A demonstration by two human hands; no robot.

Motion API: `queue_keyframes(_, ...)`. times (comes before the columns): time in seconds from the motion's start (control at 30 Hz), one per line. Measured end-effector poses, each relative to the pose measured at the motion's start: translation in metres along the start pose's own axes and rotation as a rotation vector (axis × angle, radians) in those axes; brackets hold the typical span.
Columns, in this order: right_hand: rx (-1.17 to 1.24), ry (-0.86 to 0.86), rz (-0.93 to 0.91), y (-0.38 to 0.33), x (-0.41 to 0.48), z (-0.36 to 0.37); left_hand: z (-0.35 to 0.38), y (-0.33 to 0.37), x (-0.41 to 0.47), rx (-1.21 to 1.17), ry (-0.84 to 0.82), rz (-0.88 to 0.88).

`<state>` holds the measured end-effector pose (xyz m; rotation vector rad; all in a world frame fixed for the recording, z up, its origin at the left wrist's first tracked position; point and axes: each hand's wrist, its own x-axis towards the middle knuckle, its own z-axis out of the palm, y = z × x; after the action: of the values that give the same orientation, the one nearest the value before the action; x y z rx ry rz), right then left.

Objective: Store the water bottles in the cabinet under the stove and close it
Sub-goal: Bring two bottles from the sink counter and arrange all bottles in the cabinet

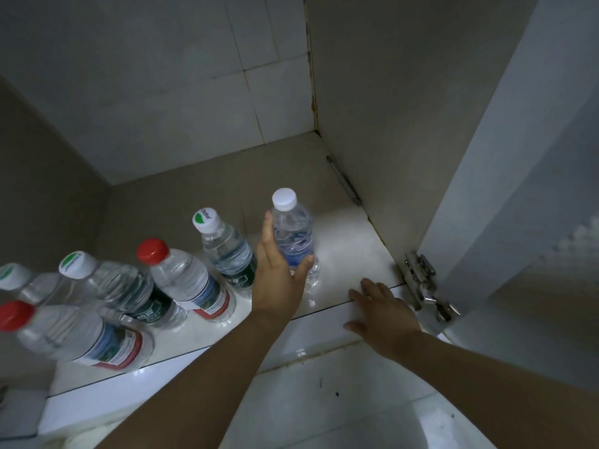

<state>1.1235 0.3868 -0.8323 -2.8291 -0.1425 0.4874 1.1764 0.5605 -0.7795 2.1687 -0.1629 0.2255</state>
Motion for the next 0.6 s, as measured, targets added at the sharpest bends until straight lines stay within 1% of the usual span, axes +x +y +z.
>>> queue_keyframes(0.13,0.058,0.038,-0.038,-0.019,-0.006,-0.011,-0.024,-0.002,-0.011,0.147,-0.140,-0.018)
queue_keyframes(0.23,0.076,0.081,-0.123,-0.044,-0.011,-0.025,-0.053,-0.013,-0.024,0.303,-0.282,0.014)
queue_keyframes(0.3,0.088,0.134,-0.191,-0.063,-0.013,-0.037,-0.073,-0.015,-0.036,0.374,-0.340,0.033)
queue_keyframes(0.4,0.104,0.199,-0.267,-0.091,-0.016,-0.056,-0.108,-0.017,-0.052,0.491,-0.322,0.058)
queue_keyframes(0.47,0.102,0.242,-0.318,-0.110,-0.019,-0.070,-0.135,-0.017,-0.060,0.560,-0.285,0.115)
queue_keyframes(0.53,0.112,0.297,-0.378,-0.131,-0.021,-0.086,-0.164,-0.019,-0.064,0.611,-0.237,0.219)
queue_keyframes(0.6,0.126,0.341,-0.444,-0.155,-0.022,-0.102,-0.194,-0.022,-0.064,0.698,-0.237,0.360)
